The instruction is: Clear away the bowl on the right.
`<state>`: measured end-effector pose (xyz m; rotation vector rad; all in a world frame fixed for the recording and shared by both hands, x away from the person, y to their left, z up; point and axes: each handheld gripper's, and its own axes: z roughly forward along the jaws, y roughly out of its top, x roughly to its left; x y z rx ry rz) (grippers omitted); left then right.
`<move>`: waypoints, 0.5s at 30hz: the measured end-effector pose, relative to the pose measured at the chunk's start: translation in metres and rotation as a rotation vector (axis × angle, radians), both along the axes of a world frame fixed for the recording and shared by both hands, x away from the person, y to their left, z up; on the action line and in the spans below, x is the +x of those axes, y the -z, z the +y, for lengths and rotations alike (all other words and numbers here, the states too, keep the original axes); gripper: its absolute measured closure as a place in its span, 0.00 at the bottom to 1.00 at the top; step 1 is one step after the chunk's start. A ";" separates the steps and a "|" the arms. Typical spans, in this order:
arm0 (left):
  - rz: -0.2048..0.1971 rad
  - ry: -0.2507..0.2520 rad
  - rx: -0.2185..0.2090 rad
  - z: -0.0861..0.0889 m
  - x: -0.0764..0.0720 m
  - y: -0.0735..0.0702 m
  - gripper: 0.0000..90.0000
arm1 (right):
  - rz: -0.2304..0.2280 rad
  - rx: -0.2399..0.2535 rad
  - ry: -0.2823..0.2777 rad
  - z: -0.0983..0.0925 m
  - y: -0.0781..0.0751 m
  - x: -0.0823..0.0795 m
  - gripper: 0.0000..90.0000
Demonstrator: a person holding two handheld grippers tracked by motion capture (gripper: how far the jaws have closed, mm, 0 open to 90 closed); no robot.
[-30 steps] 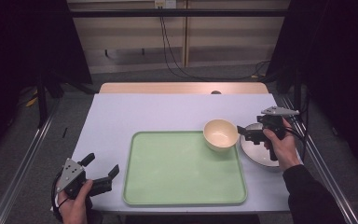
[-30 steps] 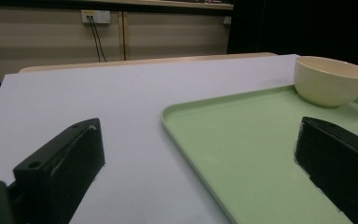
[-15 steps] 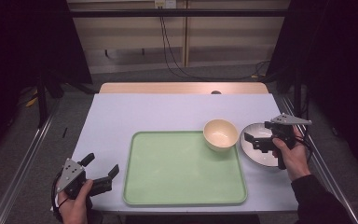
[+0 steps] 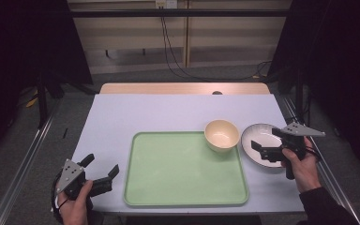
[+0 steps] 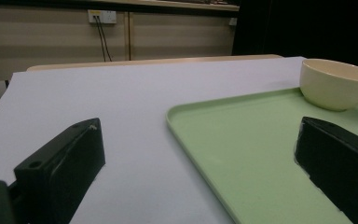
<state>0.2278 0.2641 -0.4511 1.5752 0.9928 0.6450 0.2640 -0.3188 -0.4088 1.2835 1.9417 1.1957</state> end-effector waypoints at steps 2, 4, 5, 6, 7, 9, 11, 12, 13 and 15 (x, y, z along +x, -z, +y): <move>0.002 -0.004 -0.009 0.000 0.000 0.000 0.02 | -0.001 0.007 0.003 -0.001 0.000 -0.003 0.03; 0.006 -0.003 -0.008 0.001 0.000 0.000 0.02 | -0.001 0.002 -0.005 -0.003 -0.001 -0.006 0.03; 0.005 -0.008 -0.012 0.001 0.000 0.000 0.02 | 0.000 0.003 -0.004 -0.003 0.000 -0.007 0.03; 0.002 -0.007 -0.011 0.001 0.000 0.000 0.02 | -0.003 0.005 -0.002 -0.004 0.000 -0.009 0.03; 0.003 -0.009 -0.008 0.001 0.000 0.000 0.02 | -0.005 0.005 -0.002 -0.004 0.000 -0.010 0.03; 0.003 -0.006 -0.009 0.000 0.000 0.000 0.02 | -0.005 0.004 -0.003 -0.004 0.001 -0.014 0.03; 0.004 -0.004 -0.007 0.000 0.000 0.000 0.02 | -0.006 0.003 -0.004 -0.004 0.002 -0.019 0.03; 0.003 -0.003 -0.010 0.000 0.000 0.000 0.02 | -0.006 0.003 -0.004 -0.004 0.003 -0.021 0.03; 0.004 -0.003 -0.009 0.000 0.000 0.000 0.02 | -0.012 0.005 -0.007 -0.005 0.003 -0.023 0.03; 0.001 -0.001 -0.008 0.000 0.000 0.000 0.02 | -0.016 0.012 -0.004 -0.006 0.003 -0.026 0.03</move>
